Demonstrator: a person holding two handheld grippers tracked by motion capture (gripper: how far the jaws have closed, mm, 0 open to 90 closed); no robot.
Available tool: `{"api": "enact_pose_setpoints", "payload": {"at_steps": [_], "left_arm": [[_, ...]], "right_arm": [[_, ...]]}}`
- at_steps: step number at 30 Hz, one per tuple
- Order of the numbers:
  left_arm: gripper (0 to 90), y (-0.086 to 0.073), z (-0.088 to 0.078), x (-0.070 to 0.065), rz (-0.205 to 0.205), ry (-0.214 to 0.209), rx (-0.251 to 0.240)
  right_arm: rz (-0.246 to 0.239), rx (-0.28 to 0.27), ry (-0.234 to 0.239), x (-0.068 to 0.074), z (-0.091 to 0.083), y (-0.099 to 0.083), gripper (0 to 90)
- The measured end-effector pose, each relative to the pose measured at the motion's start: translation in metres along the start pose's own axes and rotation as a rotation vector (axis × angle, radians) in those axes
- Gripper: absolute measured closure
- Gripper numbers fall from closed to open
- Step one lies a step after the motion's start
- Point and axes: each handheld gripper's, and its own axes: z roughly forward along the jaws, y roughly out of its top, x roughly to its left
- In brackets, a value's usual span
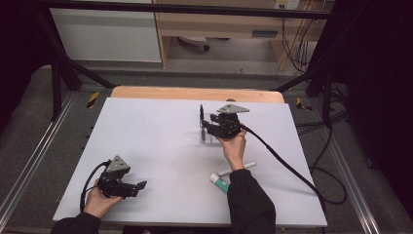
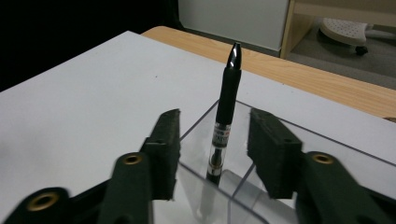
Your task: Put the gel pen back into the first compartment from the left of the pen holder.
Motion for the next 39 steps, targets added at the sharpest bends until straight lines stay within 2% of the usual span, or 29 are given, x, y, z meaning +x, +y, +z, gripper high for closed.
{"api": "enact_pose_setpoints", "payload": {"at_steps": [4,9,13,16,19,24,28,32,39], "left_arm": [[13.6,0.0,0.001,-0.001,-0.003,0.0,0.0],[13.6,0.001,0.001,-0.001,-0.001,-0.002,0.004],[13.2,0.001,0.002,-0.002,0.004,-0.003,0.007],[12.8,0.002,0.002,-0.003,0.006,-0.005,0.009],[12.6,0.002,0.002,-0.004,0.008,-0.003,0.009],[12.6,0.002,0.003,-0.004,0.008,-0.003,0.01],[12.6,0.003,0.003,-0.005,0.011,-0.003,0.01],[12.6,0.003,0.003,-0.005,0.014,-0.001,0.011],[12.6,0.003,0.003,-0.005,0.015,-0.003,0.01]], "right_arm": [[-0.024,0.046,0.028,0.001,-0.018,-0.002,28.1],[-0.042,0.073,0.046,0.002,-0.042,-0.011,12.7],[-0.042,0.096,0.061,0.002,-0.058,-0.022,7.7],[-0.048,0.116,0.056,-0.001,-0.068,-0.031,8.6],[-0.049,0.143,0.04,-0.008,-0.077,-0.043,13.3],[-0.033,0.179,0.031,-0.019,-0.091,-0.064,29.5],[-0.055,0.211,0.034,-0.023,-0.098,-0.079,44.1],[-0.081,0.235,0.024,-0.026,-0.102,-0.087,55.2],[-0.06,0.291,-0.021,-0.037,-0.105,-0.101,83.4]]}}
